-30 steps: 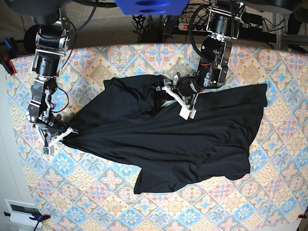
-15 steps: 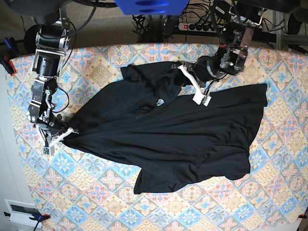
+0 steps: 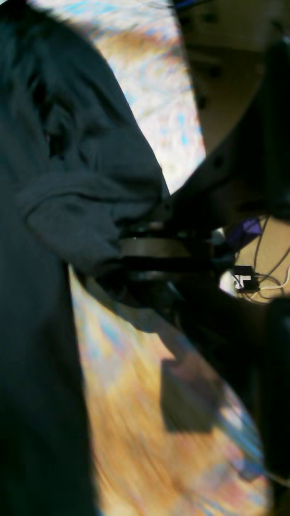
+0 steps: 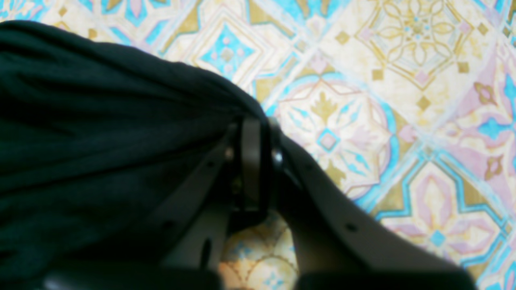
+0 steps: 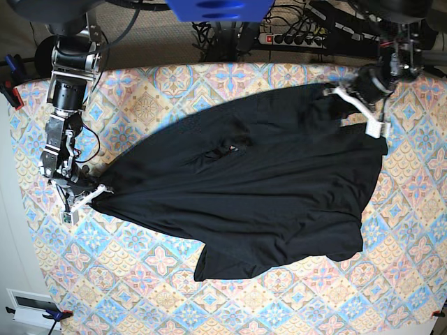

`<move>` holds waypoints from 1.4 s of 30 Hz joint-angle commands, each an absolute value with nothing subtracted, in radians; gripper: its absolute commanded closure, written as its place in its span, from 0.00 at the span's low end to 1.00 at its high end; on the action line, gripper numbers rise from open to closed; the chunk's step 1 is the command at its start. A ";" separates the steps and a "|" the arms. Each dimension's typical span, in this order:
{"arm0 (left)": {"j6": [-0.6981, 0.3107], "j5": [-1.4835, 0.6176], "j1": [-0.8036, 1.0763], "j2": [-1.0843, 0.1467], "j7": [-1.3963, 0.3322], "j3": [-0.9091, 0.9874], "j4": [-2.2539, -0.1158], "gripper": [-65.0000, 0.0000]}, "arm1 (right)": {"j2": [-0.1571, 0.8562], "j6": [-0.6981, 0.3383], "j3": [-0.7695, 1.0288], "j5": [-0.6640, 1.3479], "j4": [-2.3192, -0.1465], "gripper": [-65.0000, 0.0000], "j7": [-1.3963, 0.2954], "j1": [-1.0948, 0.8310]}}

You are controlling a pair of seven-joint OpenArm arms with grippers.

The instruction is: Layout the t-shirt on the table in an organized manner, then fold the t-shirt properly

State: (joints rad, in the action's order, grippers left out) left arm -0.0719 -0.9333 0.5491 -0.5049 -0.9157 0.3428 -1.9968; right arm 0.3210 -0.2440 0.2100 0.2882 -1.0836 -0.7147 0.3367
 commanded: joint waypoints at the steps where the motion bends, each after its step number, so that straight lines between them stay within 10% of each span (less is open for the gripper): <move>1: -0.079 -0.966 0.559 -0.529 -0.895 0.381 -2.014 1.00 | 0.341 -0.245 0.214 0.294 -1.101 1.00 -0.693 0.363; 23: -0.079 -0.961 0.641 -0.530 -1.106 0.562 -2.011 0.99 | 0.341 -0.245 0.213 0.292 -1.104 1.00 -0.696 0.277; 33: -0.070 -0.955 0.610 -0.526 -1.106 0.562 -1.997 0.80 | 0.343 -0.245 0.211 0.292 -1.251 0.73 -0.705 0.239; 42: -0.070 -0.955 0.611 -0.529 -1.106 0.567 -1.995 0.69 | 0.343 -0.245 0.213 0.292 -1.362 0.72 -0.705 0.143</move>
State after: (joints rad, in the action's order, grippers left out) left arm -0.0711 -0.9463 0.6090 -0.5095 -1.1156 0.5556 -1.9839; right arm 0.3248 -0.2424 0.2066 0.2855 -1.3331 -0.7372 0.1154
